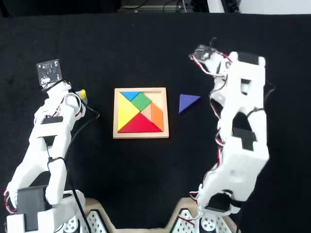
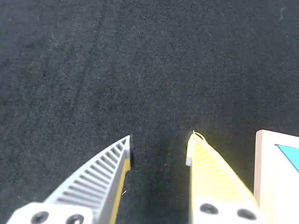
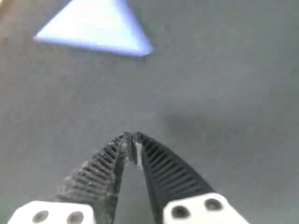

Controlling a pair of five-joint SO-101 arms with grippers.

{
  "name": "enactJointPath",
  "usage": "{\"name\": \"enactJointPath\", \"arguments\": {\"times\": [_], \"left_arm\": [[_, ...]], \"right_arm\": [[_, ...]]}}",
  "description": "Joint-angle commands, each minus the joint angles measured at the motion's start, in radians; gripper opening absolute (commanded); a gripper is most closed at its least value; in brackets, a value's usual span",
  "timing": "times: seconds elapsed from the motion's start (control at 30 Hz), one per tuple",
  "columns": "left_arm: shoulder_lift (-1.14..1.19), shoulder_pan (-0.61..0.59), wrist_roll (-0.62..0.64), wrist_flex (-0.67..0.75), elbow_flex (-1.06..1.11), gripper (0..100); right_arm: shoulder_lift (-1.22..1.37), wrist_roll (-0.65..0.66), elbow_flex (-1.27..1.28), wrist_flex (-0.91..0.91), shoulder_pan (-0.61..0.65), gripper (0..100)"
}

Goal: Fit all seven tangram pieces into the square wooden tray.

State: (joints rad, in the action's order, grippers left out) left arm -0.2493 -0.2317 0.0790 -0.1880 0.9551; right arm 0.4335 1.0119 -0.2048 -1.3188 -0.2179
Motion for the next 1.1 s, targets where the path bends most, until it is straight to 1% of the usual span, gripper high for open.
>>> {"name": "enactJointPath", "arguments": {"times": [0.0,0.1,0.2,0.5,0.6,0.67,0.8,0.87,1.07], "left_arm": [[-0.005,-0.01,-0.002,0.02,0.007,20],[-0.005,-0.01,-0.002,0.02,0.007,20],[-0.005,-0.01,-0.002,0.021,0.007,20],[-0.005,-0.01,-0.002,0.021,0.001,20],[-0.005,-0.01,-0.002,0.021,-0.001,20],[-0.005,-0.01,-0.002,0.021,-0.001,20],[-0.005,-0.01,-0.002,0.021,-0.001,20],[-0.005,-0.008,-0.002,0.021,-0.001,20],[-0.005,-0.008,-0.002,0.021,0.001,20]], "right_arm": [[-0.102,-0.103,0.142,0.331,0.054,1.1],[-0.07,-0.101,0.202,0.413,0.114,1.1],[-0.022,-0.101,0.217,0.454,0.157,1.1],[0.062,-0.094,0.199,0.45,0.149,1.1],[0.064,0.031,0.228,0.404,0.147,1.1],[0.056,0.074,0.237,0.351,0.149,1.1],[0.013,0.081,0.208,0.161,0.16,1.1],[-0.027,0.081,0.206,0.1,0.169,1.1],[-0.134,0.074,0.205,0.086,0.183,1.1]]}}
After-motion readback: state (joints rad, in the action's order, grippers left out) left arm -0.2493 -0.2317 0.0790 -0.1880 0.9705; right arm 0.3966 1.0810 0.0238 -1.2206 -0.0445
